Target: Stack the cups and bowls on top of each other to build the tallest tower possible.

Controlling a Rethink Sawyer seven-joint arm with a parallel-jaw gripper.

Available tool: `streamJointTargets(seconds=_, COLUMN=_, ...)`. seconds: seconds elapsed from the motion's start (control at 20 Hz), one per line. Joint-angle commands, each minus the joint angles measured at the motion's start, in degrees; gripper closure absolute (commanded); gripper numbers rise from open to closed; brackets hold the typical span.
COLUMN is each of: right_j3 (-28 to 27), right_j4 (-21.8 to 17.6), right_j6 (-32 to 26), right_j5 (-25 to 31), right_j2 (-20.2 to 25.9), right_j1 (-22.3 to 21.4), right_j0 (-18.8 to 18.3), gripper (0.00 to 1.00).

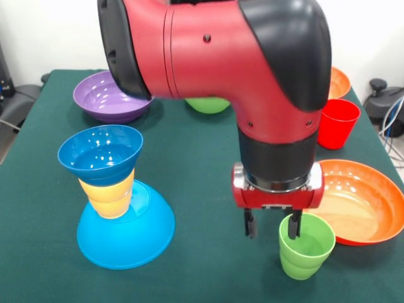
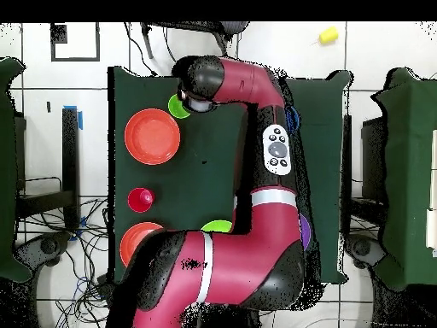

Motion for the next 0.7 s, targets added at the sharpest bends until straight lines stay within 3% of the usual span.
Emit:
streamJointTargets(seconds=0.05, right_j3=5.8, right_j4=0.3, right_j6=-3.4, right_j5=2.2, right_j2=4.2, right_j1=-3.4, right_j0=0.7, gripper=0.00)
streamJointTargets(seconds=0.3, right_j3=2.3, right_j4=-0.9, right_j6=-3.7, right_j5=1.5, right_j2=4.2, right_j1=-0.3, right_j0=1.0, gripper=0.00)
streamJointTargets(seconds=0.7, right_j3=1.2, right_j4=-1.0, right_j6=-5.3, right_j5=-1.5, right_j2=5.6, right_j1=2.9, right_j0=0.1, gripper=0.00)
